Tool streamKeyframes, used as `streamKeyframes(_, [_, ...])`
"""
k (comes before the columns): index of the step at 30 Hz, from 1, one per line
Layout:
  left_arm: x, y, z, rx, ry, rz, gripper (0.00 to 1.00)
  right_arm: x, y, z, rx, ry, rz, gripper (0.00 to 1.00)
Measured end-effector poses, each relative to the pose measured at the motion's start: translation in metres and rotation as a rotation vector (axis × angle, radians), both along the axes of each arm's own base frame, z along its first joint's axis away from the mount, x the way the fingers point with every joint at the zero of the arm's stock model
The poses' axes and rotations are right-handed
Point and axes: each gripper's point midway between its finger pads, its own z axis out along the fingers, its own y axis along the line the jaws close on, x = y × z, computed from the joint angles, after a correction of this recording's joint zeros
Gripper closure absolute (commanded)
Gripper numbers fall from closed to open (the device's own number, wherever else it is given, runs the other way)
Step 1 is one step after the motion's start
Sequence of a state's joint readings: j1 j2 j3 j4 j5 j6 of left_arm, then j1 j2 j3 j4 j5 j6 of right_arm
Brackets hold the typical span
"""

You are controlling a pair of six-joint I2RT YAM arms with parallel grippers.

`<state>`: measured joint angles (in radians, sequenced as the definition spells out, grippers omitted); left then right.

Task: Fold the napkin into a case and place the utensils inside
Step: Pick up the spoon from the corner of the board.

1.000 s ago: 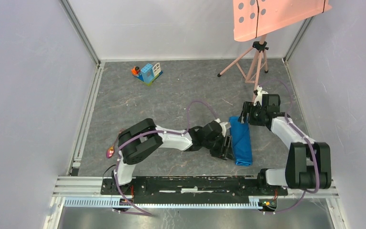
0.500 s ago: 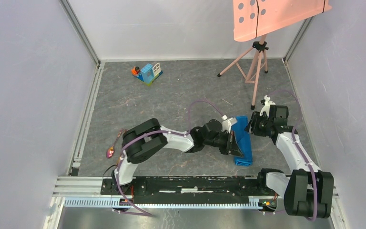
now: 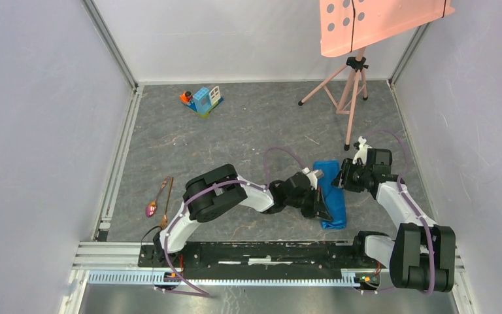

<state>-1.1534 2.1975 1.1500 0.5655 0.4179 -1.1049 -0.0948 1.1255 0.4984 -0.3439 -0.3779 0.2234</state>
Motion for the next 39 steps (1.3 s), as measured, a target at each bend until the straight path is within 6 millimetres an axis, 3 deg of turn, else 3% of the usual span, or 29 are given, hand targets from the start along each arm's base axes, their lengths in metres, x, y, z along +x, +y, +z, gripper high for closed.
streamKeyframes(2, [-0.004,-0.001,-0.001,0.014,-0.006,0.004,0.86,0.001,0.0,-0.001,0.0,0.0,0.0,0.56])
streamKeyframes(5, [-0.007,-0.002,0.001,0.052,-0.038,-0.001,0.66,0.002,-0.001,-0.001,-0.006,-0.004,0.001,0.53])
streamKeyframes(9, [-0.006,0.008,0.021,0.108,-0.12,-0.004,0.49,0.005,-0.004,0.006,-0.054,-0.028,0.008,0.39])
streamKeyframes(12, [-0.001,0.023,0.058,0.131,-0.211,0.011,0.43,0.015,0.001,0.03,-0.108,-0.116,0.04,0.31])
streamKeyframes(13, [0.002,0.033,0.081,0.127,-0.256,0.022,0.41,0.018,0.006,0.04,-0.12,-0.148,0.061,0.3])
streamKeyframes(16, [0.006,0.069,0.132,0.12,-0.355,0.065,0.37,0.027,0.033,0.067,-0.133,-0.245,0.163,0.28])
streamKeyframes(19, [0.015,0.132,0.167,0.164,-0.42,0.163,0.3,0.023,0.061,0.077,-0.113,-0.296,0.264,0.27])
streamKeyframes(21, [0.029,0.186,0.175,0.228,-0.43,0.269,0.21,0.018,0.075,0.077,-0.096,-0.305,0.32,0.27])
streamKeyframes(22, [0.036,0.211,0.174,0.267,-0.43,0.326,0.16,0.015,0.08,0.077,-0.089,-0.307,0.339,0.26])
streamKeyframes(23, [0.049,0.251,0.169,0.334,-0.419,0.433,0.13,0.012,0.086,0.076,-0.078,-0.309,0.365,0.26])
streamKeyframes(27, [0.076,0.382,0.157,0.539,-0.353,0.863,0.18,0.002,0.101,0.073,-0.037,-0.31,0.438,0.26])
streamKeyframes(30, [0.078,0.464,0.156,0.686,-0.325,1.145,0.01,-0.004,0.112,0.075,-0.01,-0.317,0.487,0.27])
streamKeyframes(32, [0.076,0.499,0.15,0.793,-0.271,1.259,0.0,-0.008,0.119,0.077,0.006,-0.324,0.52,0.26])
streamKeyframes(35, [0.071,0.535,0.13,0.938,-0.125,1.369,0.0,-0.016,0.131,0.078,0.024,-0.33,0.571,0.27])
streamKeyframes(39, [0.075,0.549,0.117,0.937,0.097,1.499,0.0,-0.026,0.143,0.079,0.031,-0.332,0.623,0.26])
